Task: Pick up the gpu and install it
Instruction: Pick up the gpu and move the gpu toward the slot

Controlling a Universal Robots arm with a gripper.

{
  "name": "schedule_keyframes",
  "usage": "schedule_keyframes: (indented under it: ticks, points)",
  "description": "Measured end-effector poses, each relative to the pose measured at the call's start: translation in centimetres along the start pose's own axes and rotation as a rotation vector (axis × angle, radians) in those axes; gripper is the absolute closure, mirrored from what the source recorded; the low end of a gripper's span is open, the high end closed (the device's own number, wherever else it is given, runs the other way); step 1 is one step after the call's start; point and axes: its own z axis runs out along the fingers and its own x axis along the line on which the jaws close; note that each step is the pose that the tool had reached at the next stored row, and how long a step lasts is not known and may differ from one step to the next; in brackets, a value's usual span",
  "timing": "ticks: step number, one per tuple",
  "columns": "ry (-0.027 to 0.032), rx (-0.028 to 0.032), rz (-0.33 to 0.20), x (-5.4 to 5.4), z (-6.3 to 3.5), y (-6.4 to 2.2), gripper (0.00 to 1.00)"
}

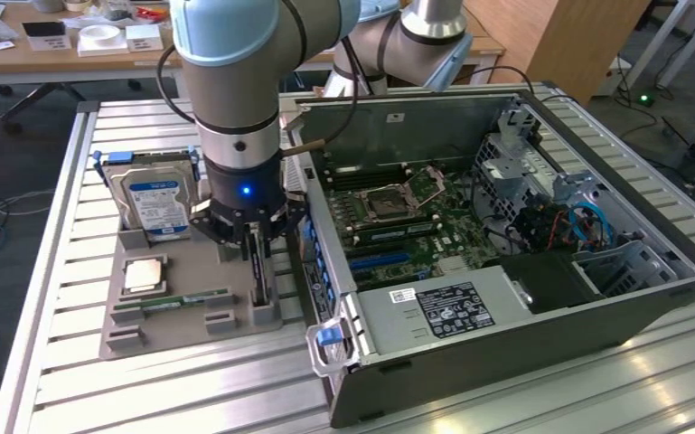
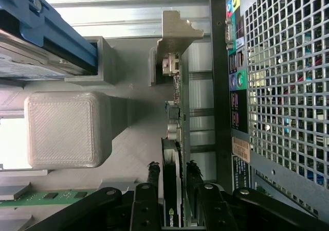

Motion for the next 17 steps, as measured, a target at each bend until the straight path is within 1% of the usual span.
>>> schedule_keyframes:
  ticks: [17]
  points:
    - [0.0003,0.0002,0.0,0.01,0.13,-0.01,0.65]
